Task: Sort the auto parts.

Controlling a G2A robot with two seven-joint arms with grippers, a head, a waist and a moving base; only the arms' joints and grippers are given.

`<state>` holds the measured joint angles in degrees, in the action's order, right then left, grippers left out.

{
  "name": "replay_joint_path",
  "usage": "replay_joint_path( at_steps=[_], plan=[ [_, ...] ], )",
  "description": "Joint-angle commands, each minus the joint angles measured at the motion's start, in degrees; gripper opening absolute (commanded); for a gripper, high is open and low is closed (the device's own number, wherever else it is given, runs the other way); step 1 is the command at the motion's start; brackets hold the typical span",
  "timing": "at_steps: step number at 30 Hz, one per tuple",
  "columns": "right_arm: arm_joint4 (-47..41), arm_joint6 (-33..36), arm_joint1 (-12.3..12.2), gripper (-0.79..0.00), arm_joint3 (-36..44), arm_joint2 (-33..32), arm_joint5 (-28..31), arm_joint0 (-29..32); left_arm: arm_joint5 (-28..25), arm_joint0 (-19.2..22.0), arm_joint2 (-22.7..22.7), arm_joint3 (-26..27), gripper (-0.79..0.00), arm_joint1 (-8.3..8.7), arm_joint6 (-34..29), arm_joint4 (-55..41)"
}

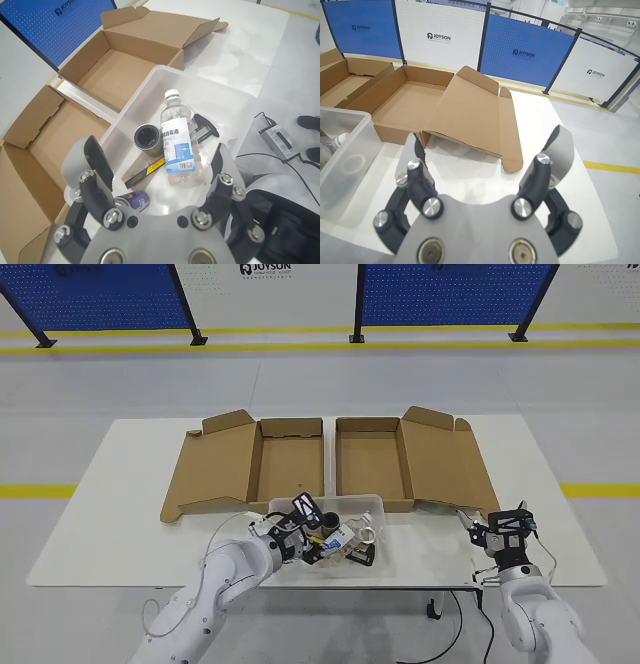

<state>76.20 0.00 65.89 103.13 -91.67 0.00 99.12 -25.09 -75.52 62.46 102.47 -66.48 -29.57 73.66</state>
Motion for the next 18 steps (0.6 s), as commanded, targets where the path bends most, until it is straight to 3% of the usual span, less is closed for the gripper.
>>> replay_joint_path(
  at_steps=[1, 5, 12, 18],
  plan=[
    [0.00, 0.00, 0.00, 0.000, 0.00, 0.00, 0.00, 0.00, -0.40, 0.49, -0.30, 1.11, 0.000, -0.06, -1.27, -0.89],
    [0.00, 0.00, 0.00, 0.000, 0.00, 0.00, 0.00, 0.00, 1.40, 3.24, -3.64, 1.53, 0.000, -0.92, -6.88, -4.61],
    [0.00, 0.00, 0.00, 0.000, 0.00, 0.00, 0.00, 0.00, 7.57, 11.57, -11.95, -5.80, 0.000, -3.72, -15.63, -11.69],
    [0.00, 0.00, 0.00, 0.000, 0.00, 0.00, 0.00, 0.00, 9.96, 16.62, -16.75, -11.78, 0.000, -5.71, -17.62, -13.84]
  ],
)
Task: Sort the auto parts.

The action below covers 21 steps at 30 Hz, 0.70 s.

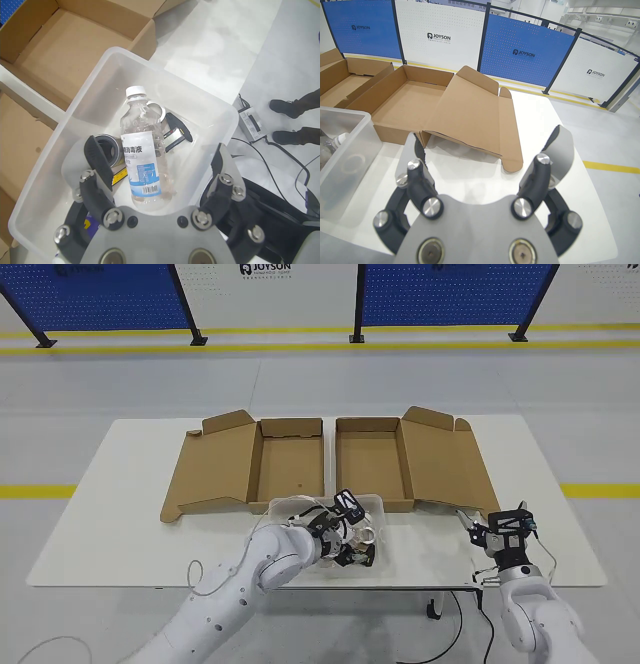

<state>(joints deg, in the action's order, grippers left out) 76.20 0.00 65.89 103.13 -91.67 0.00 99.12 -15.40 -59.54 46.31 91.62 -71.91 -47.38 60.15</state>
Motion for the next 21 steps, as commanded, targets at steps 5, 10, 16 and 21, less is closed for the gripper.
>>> replay_joint_path(
  at_steps=[5, 10, 16, 21],
  plan=[
    [0.00, 0.00, 0.00, 0.000, 0.00, 0.00, 0.00, 0.00, 1.49, 2.72, -1.87, -4.25, -0.015, -1.19, 0.76, -1.02],
    [0.00, 0.00, 0.00, 0.000, 0.00, 0.00, 0.00, 0.00, 1.76, 3.82, -2.75, -6.25, -0.046, -1.81, 0.92, -1.36],
    [0.00, 0.00, 0.00, 0.000, 0.00, 0.00, 0.00, 0.00, 1.97, 4.43, -3.43, -7.94, -0.111, -2.42, 1.61, -2.05],
    [0.00, 0.00, 0.00, 0.000, 0.00, 0.00, 0.00, 0.00, 1.94, 4.66, -3.73, -8.38, -0.145, -2.75, 1.82, -2.06]
  ],
)
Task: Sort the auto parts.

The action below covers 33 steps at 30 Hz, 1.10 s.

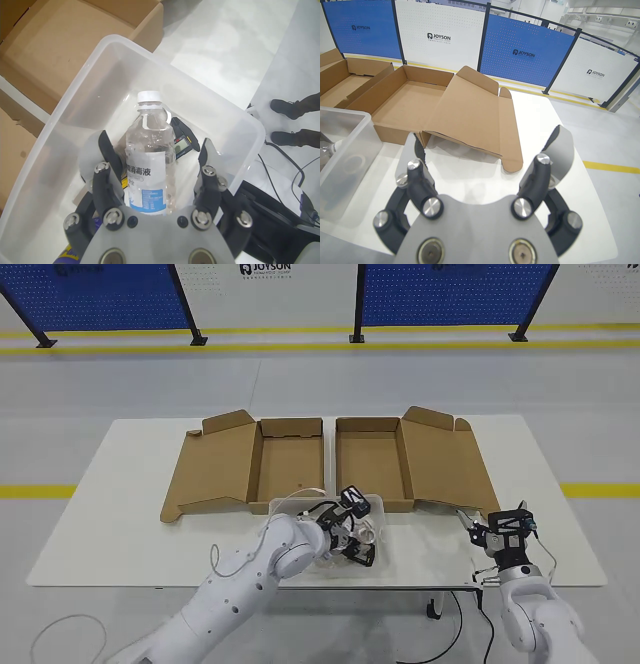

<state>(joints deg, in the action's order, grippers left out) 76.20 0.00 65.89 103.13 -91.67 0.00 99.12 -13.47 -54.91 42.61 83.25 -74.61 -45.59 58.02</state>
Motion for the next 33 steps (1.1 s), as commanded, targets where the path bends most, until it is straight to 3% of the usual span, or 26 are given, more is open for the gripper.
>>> replay_joint_path(
  at_steps=[1, 11, 16, 19, 23, 33],
  plan=[
    [0.00, 0.00, 0.00, 0.000, 0.00, 0.00, 0.00, 0.00, 0.03, 0.04, -0.03, 0.01, -0.132, -0.09, 0.02, 0.12],
    [0.00, 0.00, 0.00, 0.000, 0.00, 0.00, 0.00, 0.00, 0.27, -0.98, 0.91, 2.56, -0.089, 0.04, -0.22, 1.76],
    [0.00, 0.00, 0.00, 0.000, 0.00, 0.00, 0.00, 0.00, -0.66, -1.26, 0.63, 3.54, -0.123, -0.02, -0.64, 2.53],
    [0.00, 0.00, 0.00, 0.000, 0.00, 0.00, 0.00, 0.00, -0.92, -1.06, 0.29, 3.14, -0.172, -0.23, -0.69, 2.53],
    [0.00, 0.00, 0.00, 0.000, 0.00, 0.00, 0.00, 0.00, -1.14, -0.47, -0.17, 1.92, -0.148, -0.58, -0.71, 2.37],
    [0.00, 0.00, 0.00, 0.000, 0.00, 0.00, 0.00, 0.00, -1.27, 1.05, -1.17, -1.36, -0.172, -1.53, -2.04, 0.94]
  ],
)
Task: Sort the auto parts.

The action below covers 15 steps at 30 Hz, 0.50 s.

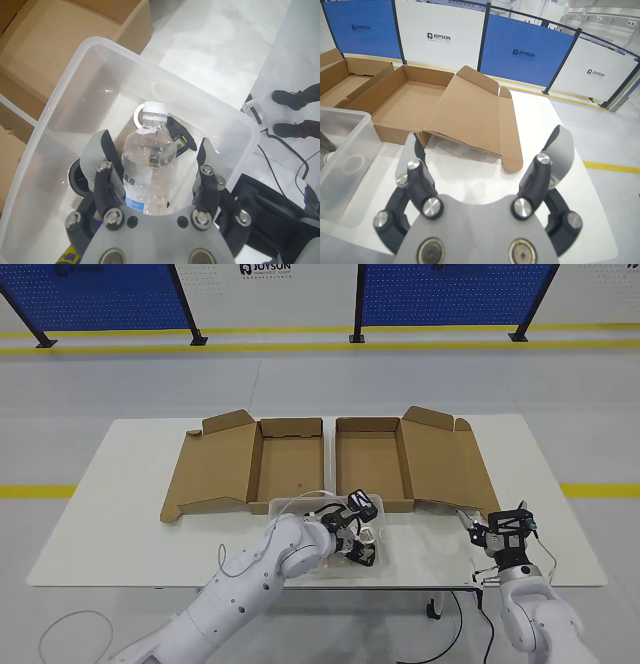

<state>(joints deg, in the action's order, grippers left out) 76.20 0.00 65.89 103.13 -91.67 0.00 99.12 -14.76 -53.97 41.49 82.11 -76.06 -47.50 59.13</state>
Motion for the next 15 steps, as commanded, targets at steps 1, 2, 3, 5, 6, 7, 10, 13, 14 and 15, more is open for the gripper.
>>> replay_joint_path(
  at_steps=[1, 2, 3, 5, 6, 7, 10, 13, 14, 15],
  plan=[
    [0.00, 0.00, 0.00, 0.000, 0.00, 0.00, 0.00, 0.00, 0.06, 0.19, -0.09, -0.42, -0.172, -0.15, -0.31, -0.26],
    [0.00, 0.00, 0.00, 0.000, 0.00, 0.00, 0.00, 0.00, 0.09, 0.26, -0.12, -0.60, -0.169, -0.21, -0.55, -0.38],
    [0.00, 0.00, 0.00, 0.000, 0.00, 0.00, 0.00, 0.00, 0.07, 0.34, -0.17, -0.73, -0.160, -0.26, -0.90, -0.48],
    [0.00, 0.00, 0.00, 0.000, 0.00, 0.00, 0.00, 0.00, 0.14, 0.56, -0.26, -0.86, -0.142, -0.36, -1.79, -0.44],
    [0.00, 0.00, 0.00, 0.000, 0.00, 0.00, 0.00, 0.00, 0.29, 0.63, -0.29, -0.86, -0.142, -0.39, -2.34, -0.33],
    [0.00, 0.00, 0.00, 0.000, 0.00, 0.00, 0.00, 0.00, 0.40, 0.65, -0.24, -0.72, -0.142, -0.40, -2.73, -0.36],
    [0.00, 0.00, 0.00, 0.000, 0.00, 0.00, 0.00, 0.00, -0.04, 0.69, 0.01, -0.17, -0.120, -0.32, -4.85, -0.37],
    [0.00, 0.00, 0.00, 0.000, 0.00, 0.00, 0.00, 0.00, -0.60, 0.50, 0.57, 0.82, -0.151, -0.08, -7.06, -0.45],
    [0.00, 0.00, 0.00, 0.000, 0.00, 0.00, 0.00, 0.00, -1.00, 0.39, 0.76, 1.21, -0.142, 0.03, -8.00, -0.46],
    [0.00, 0.00, 0.00, 0.000, 0.00, 0.00, 0.00, 0.00, -1.40, 0.29, 0.99, 1.61, -0.139, 0.14, -8.83, -0.55]
  ],
)
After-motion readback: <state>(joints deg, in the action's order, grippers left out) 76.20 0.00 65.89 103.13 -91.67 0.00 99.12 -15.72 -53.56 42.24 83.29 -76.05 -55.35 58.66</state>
